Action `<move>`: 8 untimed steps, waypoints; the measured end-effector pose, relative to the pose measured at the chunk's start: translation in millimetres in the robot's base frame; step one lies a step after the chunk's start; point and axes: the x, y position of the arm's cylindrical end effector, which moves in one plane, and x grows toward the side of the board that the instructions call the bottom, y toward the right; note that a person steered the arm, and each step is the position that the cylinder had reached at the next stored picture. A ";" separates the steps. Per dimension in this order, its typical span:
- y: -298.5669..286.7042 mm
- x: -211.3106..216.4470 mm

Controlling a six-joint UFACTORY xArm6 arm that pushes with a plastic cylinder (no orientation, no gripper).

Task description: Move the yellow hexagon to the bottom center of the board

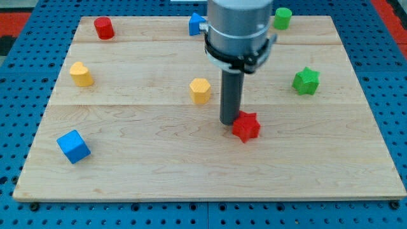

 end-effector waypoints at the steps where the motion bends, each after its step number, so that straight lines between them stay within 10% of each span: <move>1: 49.4 15.5; 4: 100.2 30.5; 8: -15.8 -120.9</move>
